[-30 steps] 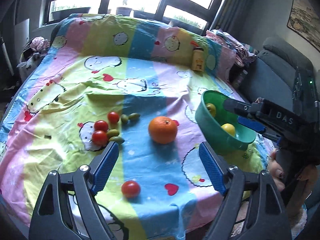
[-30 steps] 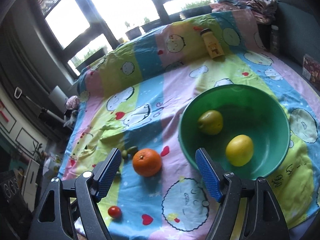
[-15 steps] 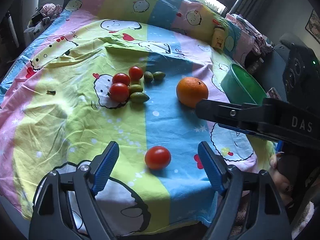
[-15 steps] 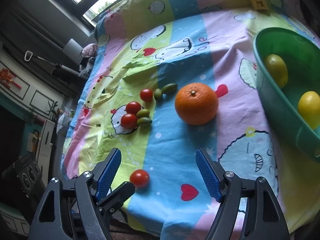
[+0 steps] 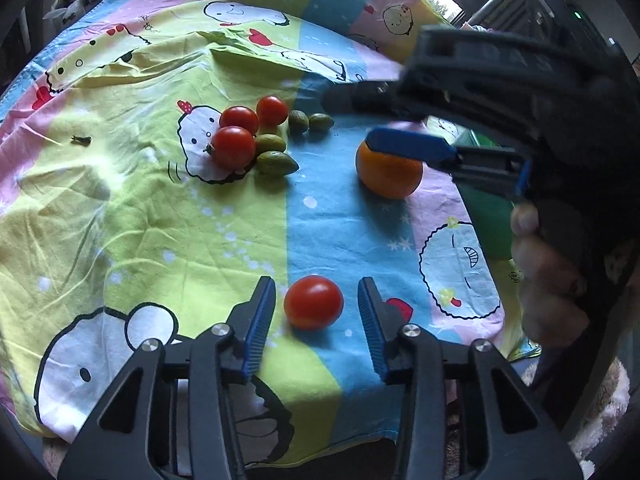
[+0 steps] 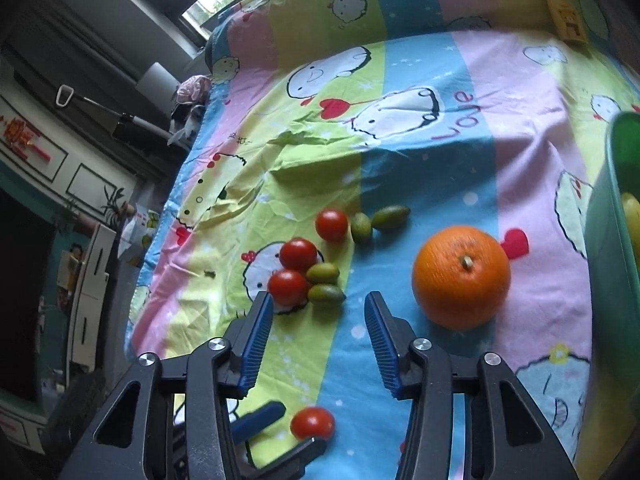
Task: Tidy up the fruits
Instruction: 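Move both tools down toward the red cherry tomatoes on the sheet, then close the right tool on a cherry tomato while the left tool grasps another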
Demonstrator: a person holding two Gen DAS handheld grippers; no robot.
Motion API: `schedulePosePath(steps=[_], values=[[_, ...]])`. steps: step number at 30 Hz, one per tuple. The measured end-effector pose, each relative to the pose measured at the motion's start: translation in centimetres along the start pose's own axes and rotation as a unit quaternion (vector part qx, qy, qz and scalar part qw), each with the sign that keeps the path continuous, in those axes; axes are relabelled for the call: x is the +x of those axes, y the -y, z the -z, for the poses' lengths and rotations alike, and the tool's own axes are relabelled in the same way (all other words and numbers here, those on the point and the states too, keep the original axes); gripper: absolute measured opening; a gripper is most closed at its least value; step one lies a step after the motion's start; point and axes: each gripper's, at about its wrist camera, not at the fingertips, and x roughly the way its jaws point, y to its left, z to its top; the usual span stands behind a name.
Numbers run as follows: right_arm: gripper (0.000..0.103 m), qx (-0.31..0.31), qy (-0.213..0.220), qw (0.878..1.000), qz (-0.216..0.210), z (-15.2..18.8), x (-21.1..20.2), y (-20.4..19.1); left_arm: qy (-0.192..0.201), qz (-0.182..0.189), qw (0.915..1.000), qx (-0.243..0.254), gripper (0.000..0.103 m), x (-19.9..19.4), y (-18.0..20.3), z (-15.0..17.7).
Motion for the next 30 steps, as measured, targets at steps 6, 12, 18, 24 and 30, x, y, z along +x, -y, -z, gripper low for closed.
schedulePosePath(steps=[6,12,18,24,30], values=[[0.036,-0.036,-0.017,0.998,0.046,-3.3,4.3,-1.6,-0.027,0.013,0.9995,-0.014,0.037,0.8,-0.7,0.0],[0.035,-0.037,-0.032,0.997,0.061,-4.6,6.7,-1.1,-0.032,0.011,0.9994,-0.008,0.036,1.4,-0.4,0.1],[0.035,-0.046,-0.040,0.996,0.069,-4.9,8.1,-1.4,-0.026,0.023,0.9990,-0.028,0.033,1.8,-0.7,-0.1],[0.030,-0.038,-0.047,0.996,0.068,-4.9,9.0,-0.8,-0.017,0.024,0.9990,-0.034,0.032,1.7,-0.9,-0.2],[0.030,-0.025,-0.027,0.997,0.060,-4.8,7.9,-0.4,-0.010,0.025,0.9990,-0.037,0.032,1.4,-1.1,-0.3]])
